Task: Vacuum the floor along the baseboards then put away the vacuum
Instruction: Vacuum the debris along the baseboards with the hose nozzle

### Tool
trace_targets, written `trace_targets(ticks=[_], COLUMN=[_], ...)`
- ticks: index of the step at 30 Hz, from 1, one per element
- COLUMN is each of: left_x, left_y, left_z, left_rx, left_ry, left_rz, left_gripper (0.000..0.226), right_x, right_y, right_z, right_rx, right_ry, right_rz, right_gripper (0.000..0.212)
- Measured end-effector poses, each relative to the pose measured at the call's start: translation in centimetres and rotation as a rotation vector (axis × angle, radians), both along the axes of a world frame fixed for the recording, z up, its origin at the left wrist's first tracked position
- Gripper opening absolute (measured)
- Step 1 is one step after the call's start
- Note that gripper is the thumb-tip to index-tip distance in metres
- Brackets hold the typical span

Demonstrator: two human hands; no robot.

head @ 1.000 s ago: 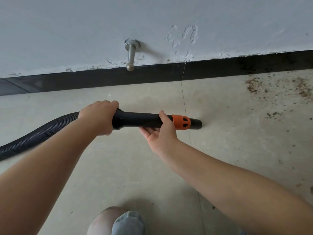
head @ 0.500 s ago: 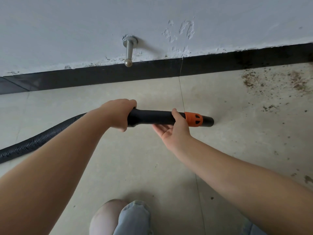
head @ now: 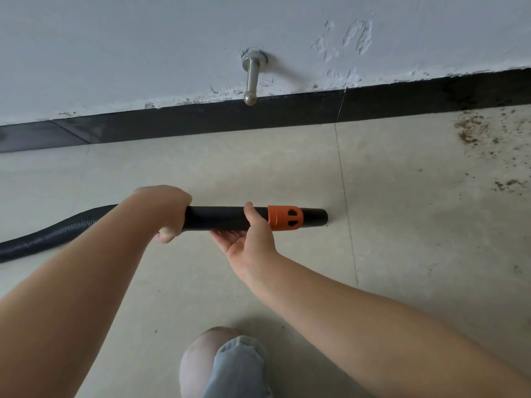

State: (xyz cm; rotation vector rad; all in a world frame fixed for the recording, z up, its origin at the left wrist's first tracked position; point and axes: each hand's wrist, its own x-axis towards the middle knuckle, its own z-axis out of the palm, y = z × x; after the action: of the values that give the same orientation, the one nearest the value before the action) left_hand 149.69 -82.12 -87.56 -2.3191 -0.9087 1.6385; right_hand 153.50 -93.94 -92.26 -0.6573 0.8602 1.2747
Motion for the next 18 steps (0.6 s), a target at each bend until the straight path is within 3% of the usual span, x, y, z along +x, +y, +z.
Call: trace_targets(ticks=[5, 15, 18], left_x=[-0.6, 5.4, 6.7], left_y=[0.0, -3.2, -4.0], left_z=[-1.0, -1.9, -2.1], left_rx=[-0.029, -0.265, -0.318], left_ry=[-0.089, -0.342, -0.476], left_rz=[0.003, -0.031, -0.015], left_gripper=[0.035, 0.030, 0.031], right_x=[0.0, 6.7, 9.1], right_y=[-0.8, -4.4, -4.7], right_z=[-0.1, -1.0, -1.2], right_rx=[-0.011, -0.183, -0.254], right_ry=[-0.010, -0.214, -0.255], right_rz=[-0.006, -0.049, -0.093], right_gripper=[0.021, 0.038, 0.034])
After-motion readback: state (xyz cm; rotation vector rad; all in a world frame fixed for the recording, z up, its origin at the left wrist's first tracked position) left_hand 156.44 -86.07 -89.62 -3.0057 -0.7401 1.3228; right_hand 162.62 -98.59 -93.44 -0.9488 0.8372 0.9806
